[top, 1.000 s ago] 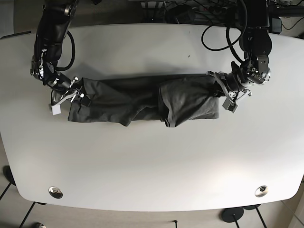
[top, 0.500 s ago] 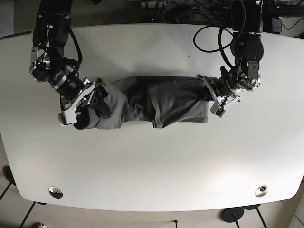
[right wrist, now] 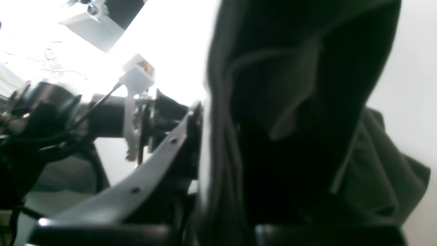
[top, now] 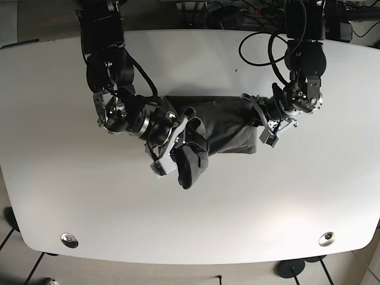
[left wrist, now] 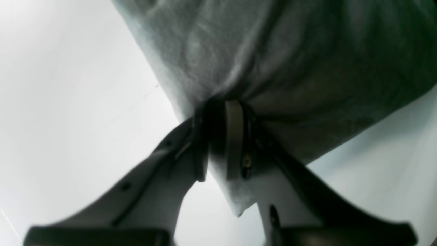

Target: Fold the T-shirt properly

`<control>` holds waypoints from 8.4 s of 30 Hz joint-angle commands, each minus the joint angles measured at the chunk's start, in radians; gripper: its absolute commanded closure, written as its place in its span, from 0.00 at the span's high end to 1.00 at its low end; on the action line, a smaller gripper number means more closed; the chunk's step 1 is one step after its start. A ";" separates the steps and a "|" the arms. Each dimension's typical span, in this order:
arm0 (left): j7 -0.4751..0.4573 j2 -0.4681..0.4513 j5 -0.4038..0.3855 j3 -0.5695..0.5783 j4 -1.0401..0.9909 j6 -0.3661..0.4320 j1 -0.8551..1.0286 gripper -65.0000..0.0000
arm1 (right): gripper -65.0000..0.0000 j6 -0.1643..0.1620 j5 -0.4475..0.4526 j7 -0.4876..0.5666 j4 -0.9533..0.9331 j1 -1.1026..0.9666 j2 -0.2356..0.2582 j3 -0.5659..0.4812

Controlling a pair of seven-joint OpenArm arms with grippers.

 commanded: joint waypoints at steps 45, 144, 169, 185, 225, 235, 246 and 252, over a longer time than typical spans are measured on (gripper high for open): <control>-0.062 -0.122 0.002 -0.823 0.051 -0.110 0.187 0.10 | 0.60 0.007 -0.331 0.183 -0.199 0.035 -0.092 -0.346; -0.071 0.065 0.114 -0.212 -0.305 -0.113 -0.285 0.10 | 0.16 0.234 -0.437 0.433 -0.262 -0.154 0.088 0.089; -0.110 0.073 0.200 -0.220 0.040 -0.110 -0.017 0.10 | 0.16 0.162 -0.438 0.307 -0.303 0.067 0.033 0.041; -0.320 0.033 0.200 -0.096 -0.591 -0.109 -0.453 0.10 | 0.16 0.162 -0.438 0.381 -0.219 -0.132 0.031 -0.022; -0.355 -0.323 0.203 -0.148 -0.272 0.131 0.077 0.66 | 0.16 0.170 -0.428 0.321 -0.035 -0.233 0.052 0.328; -0.605 -0.704 0.195 -0.195 -0.773 -0.165 -0.023 0.66 | 0.16 0.170 -0.435 0.323 0.066 -0.287 0.048 0.322; -0.581 -0.521 0.051 -0.203 -0.315 -0.181 0.025 0.66 | 0.16 0.162 -0.438 0.329 0.112 -0.384 0.046 0.328; -0.527 -0.254 0.068 -0.274 0.035 -0.050 0.170 0.59 | 0.15 0.162 -0.489 0.513 0.080 -0.460 0.049 0.328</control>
